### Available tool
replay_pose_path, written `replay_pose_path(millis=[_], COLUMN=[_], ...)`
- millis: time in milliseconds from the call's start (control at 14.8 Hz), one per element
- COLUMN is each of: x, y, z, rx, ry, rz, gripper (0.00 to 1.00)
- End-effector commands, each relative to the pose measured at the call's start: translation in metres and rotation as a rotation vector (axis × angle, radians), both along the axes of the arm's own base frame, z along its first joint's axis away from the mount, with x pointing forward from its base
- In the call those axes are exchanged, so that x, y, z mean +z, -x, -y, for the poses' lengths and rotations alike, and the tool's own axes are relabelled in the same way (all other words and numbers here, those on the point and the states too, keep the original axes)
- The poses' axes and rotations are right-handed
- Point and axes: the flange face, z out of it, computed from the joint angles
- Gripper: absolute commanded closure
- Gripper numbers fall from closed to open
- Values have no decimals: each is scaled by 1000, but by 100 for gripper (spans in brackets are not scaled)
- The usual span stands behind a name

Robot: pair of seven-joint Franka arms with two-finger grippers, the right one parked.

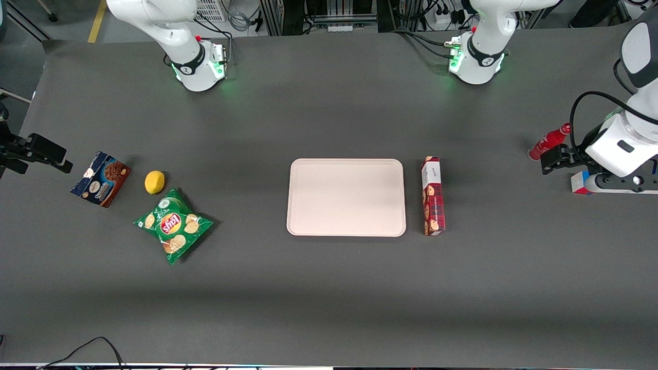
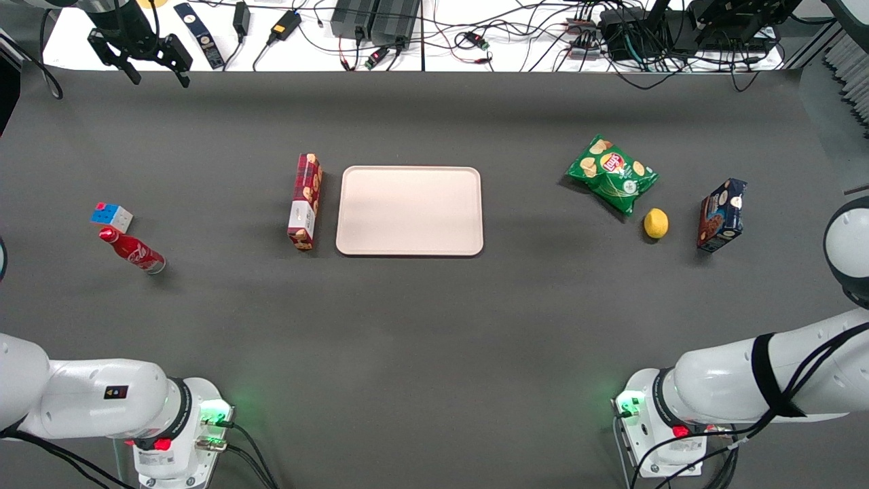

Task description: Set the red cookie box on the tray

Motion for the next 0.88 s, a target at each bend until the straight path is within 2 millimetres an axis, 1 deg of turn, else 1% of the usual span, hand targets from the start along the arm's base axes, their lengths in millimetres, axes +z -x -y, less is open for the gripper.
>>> replay_pose_path(millis=[0, 271, 475, 610, 678, 814], x=[7, 7, 6, 5, 4, 4], y=[-3, 0, 2, 5, 6, 8], z=[0, -1, 5, 14, 27, 41], rx=[-11, -15, -19, -33, -56, -71], ry=[-2, -4, 1, 9, 11, 12], rz=[-6, -23, -43, -62, -66, -67], gripper=[0, 0, 0, 0, 0, 0])
